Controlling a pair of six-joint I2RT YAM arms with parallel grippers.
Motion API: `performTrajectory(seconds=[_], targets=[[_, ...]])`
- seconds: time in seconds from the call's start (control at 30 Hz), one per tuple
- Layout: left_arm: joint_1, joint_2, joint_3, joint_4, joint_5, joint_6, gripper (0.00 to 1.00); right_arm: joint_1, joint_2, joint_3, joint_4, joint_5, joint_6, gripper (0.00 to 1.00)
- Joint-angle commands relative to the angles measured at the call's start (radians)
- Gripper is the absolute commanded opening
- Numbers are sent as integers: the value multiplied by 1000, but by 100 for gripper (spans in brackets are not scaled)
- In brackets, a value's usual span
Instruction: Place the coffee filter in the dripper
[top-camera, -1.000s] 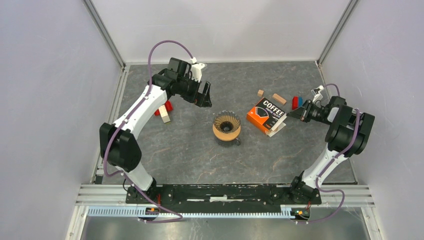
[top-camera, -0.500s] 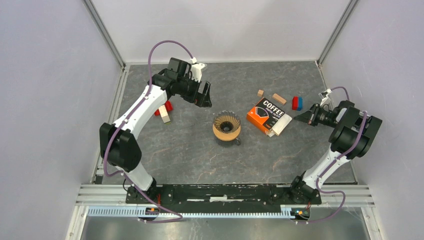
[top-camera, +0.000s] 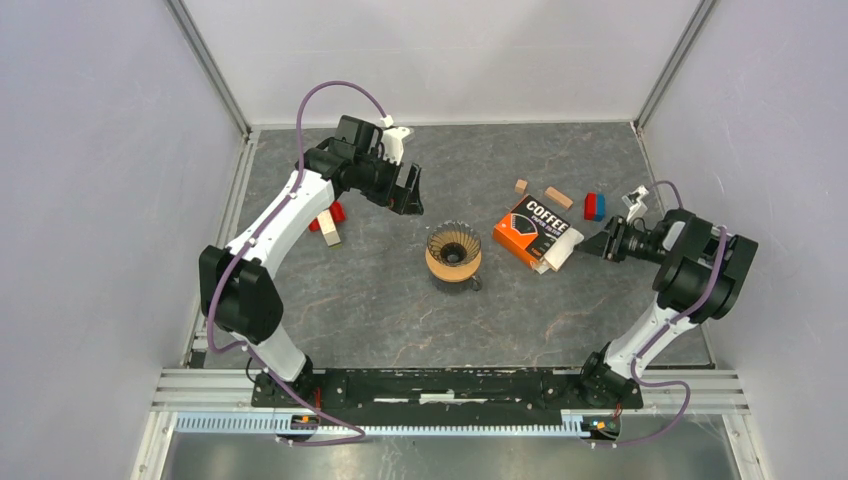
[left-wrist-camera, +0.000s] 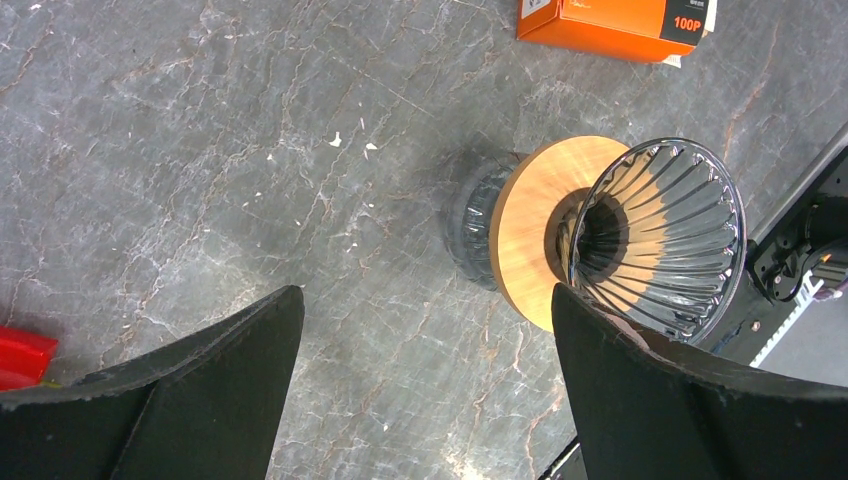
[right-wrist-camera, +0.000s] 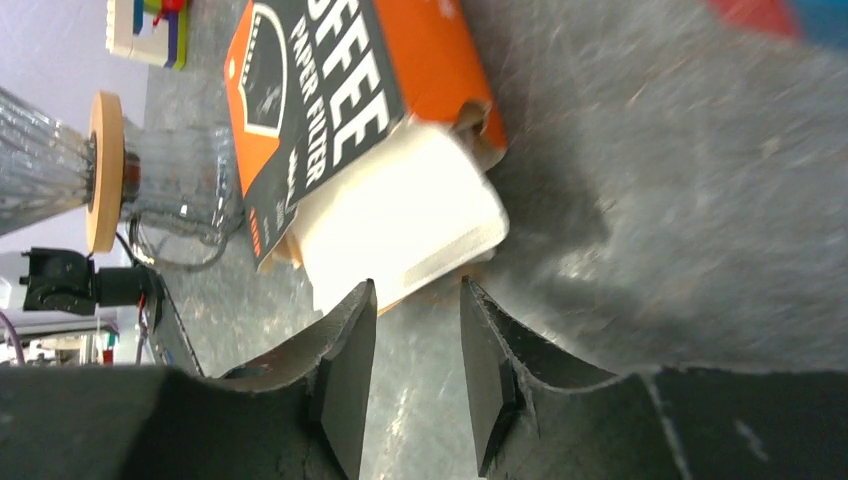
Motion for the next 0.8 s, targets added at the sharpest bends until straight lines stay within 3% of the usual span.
performTrajectory(seconds=[0.0,0.3,0.53,0.77], targets=[[-1,-12,33,-4,21,13,100,-2,-90,-74,-123,-22,-146,43],[-2,-7,36,-4,19,10,100,19,-66,-99,-395,-88,-414,41],[-2,6,45,-4,21,6,100,53,-31,-84,-401,-113,-410,41],[-1,10,47,-4,22,5,100,63,-44,-110,-222,-86,-235,40]])
